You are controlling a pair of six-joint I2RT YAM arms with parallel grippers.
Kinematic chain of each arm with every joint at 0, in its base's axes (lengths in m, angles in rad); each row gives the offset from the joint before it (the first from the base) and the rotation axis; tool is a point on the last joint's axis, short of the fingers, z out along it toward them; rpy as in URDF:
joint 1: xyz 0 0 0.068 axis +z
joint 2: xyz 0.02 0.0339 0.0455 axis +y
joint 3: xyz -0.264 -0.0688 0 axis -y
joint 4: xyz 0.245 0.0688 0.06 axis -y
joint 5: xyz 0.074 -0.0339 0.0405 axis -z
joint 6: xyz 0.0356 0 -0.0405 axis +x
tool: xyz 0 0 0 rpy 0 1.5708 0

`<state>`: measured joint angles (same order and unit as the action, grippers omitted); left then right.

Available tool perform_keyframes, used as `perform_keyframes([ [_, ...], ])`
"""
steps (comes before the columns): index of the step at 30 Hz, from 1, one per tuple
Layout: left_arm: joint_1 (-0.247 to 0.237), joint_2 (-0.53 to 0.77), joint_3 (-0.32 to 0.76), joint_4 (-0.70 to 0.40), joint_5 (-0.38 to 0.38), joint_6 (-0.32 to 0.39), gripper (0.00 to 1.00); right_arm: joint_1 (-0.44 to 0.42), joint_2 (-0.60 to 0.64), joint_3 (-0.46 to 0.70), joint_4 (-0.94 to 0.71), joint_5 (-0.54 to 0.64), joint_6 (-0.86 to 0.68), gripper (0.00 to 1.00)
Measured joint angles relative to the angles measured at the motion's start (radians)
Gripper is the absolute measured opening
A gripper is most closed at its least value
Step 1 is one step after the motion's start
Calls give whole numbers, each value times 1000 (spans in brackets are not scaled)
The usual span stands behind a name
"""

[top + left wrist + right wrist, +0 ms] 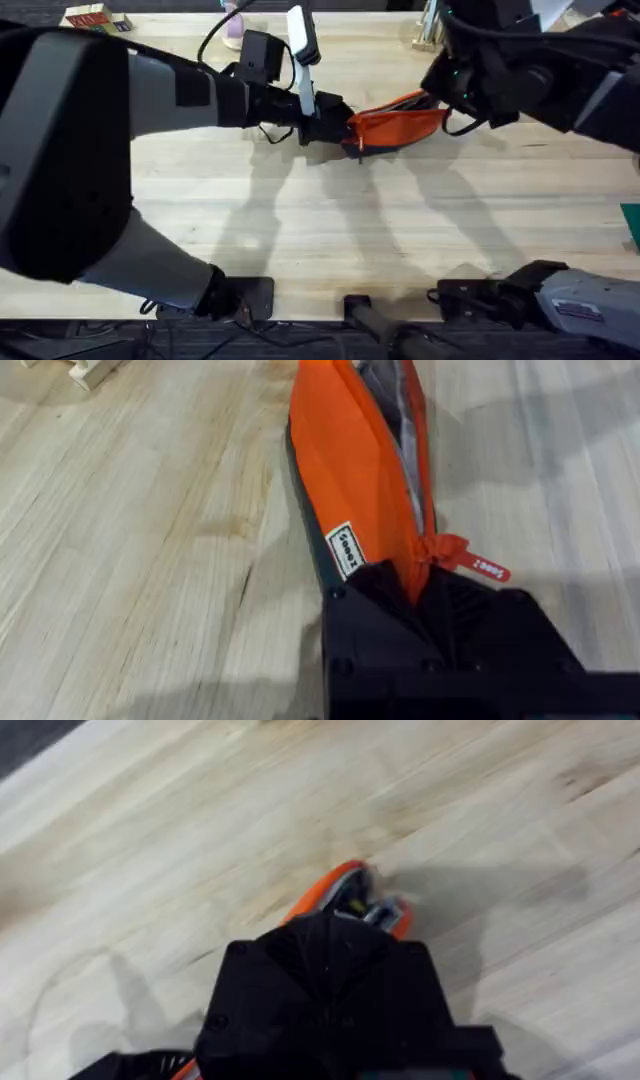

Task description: Unzip the bag, pick up the pens from the table one at a time and place them inside, then zip the bag closed.

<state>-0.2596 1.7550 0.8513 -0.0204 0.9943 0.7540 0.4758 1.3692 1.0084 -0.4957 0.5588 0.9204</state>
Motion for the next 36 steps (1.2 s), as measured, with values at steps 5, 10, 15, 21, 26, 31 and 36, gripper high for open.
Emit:
perform_keyframes([
  [5,0,0,0,0,0,0,43,-20,-20,0,1,23,-5,30],
  [10,0,0,0,0,0,0,43,-20,-58,0,1,43,-7,196],
  [15,0,0,0,1,0,0,43,-20,-76,0,0,47,-8,909],
  [21,0,0,0,1,0,0,43,-20,-76,0,-2,13,-13,996],
  [26,0,0,0,2,0,0,106,-20,-76,0,-2,-10,-15,997],
  [31,0,0,0,9,0,0,717,-20,-76,0,-2,-19,-16,997],
  [36,0,0,0,10,0,-3,992,-20,-76,0,-2,-24,-16,997],
])
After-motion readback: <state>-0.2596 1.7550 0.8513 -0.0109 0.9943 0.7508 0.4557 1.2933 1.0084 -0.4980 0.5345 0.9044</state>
